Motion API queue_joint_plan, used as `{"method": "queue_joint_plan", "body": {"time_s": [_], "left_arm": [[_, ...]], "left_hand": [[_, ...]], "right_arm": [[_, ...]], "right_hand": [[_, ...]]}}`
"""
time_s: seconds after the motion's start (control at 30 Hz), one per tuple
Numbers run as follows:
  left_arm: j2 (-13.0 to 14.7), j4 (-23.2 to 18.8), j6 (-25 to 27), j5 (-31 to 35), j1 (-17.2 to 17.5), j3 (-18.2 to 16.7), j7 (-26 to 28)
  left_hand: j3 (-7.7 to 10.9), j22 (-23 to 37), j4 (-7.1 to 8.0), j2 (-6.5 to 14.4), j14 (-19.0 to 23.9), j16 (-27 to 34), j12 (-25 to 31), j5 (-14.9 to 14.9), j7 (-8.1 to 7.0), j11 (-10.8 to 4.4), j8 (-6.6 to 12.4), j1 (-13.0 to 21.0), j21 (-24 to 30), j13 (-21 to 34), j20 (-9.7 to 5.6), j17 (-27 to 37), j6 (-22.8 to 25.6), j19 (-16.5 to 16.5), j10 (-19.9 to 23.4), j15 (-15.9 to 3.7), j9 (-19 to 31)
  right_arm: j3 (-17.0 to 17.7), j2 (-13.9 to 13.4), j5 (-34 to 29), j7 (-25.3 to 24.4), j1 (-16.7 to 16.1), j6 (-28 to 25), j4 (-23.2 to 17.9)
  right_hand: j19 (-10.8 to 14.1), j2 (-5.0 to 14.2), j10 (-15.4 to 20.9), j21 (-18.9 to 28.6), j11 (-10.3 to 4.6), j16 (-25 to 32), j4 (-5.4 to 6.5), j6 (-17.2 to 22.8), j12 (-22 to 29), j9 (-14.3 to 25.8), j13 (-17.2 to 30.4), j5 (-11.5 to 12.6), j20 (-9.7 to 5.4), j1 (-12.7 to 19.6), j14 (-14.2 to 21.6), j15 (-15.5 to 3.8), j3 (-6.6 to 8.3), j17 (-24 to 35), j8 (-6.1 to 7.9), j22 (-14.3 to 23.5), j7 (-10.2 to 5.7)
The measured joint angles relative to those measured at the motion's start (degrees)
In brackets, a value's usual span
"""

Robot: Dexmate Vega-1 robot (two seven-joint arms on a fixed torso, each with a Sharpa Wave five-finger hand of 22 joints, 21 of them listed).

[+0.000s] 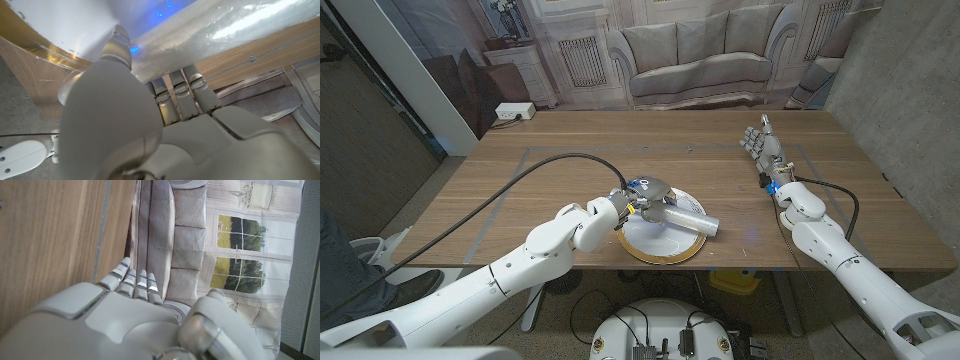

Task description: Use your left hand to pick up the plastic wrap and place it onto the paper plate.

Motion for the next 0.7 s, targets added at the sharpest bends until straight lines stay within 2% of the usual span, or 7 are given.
{"method": "queue_joint_plan", "body": {"time_s": [0.4,0.7], "left_arm": [[-0.41,0.10,1.03,0.37,-0.01,0.59,-0.96],[-0.60,0.10,1.65,0.57,-0.11,0.95,-1.67]], "left_hand": [[0.00,0.00,0.01,-0.01,-0.31,-0.25,-0.06,0.00,0.00,-0.33,0.00,-0.01,-0.28,-0.03,0.00,-0.01,0.00,-0.62,-0.33,-0.31,0.04],[0.00,0.00,0.01,-0.01,-1.13,-0.49,-0.56,0.00,-0.25,-1.34,0.00,-0.02,-0.49,0.15,0.31,-0.12,0.20,-1.95,-1.17,-1.13,0.04]], "right_arm": [[0.05,-0.28,0.16,0.00,-0.40,-0.30,-0.36],[0.15,-0.44,0.24,-0.01,-0.74,-0.38,-0.69]], "right_hand": [[0.00,0.00,0.00,0.00,0.00,0.00,0.00,0.00,0.00,0.00,0.00,0.00,0.00,0.00,0.00,0.00,0.00,0.00,0.00,0.00,0.00],[0.00,0.00,0.00,-0.29,0.00,0.00,0.00,0.00,0.00,0.00,0.00,0.00,0.00,0.00,0.00,0.00,0.00,0.00,0.00,0.00,0.00]]}}
